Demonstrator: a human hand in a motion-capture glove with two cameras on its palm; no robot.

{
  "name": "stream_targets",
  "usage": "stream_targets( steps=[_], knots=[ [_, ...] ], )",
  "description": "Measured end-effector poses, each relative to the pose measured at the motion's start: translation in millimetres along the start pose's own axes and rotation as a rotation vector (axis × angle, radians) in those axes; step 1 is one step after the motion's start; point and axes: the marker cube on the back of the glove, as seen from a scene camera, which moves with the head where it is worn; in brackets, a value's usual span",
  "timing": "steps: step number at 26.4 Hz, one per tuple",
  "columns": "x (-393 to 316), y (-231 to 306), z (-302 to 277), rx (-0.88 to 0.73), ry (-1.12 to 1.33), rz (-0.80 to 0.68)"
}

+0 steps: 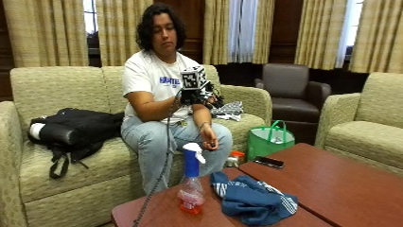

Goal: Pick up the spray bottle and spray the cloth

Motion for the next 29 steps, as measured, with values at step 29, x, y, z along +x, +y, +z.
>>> stream_targets(
  steps=[29],
  knots=[
    [43.6, 29.6, 41.0, 0.034, 0.066, 0.061]
  ],
)
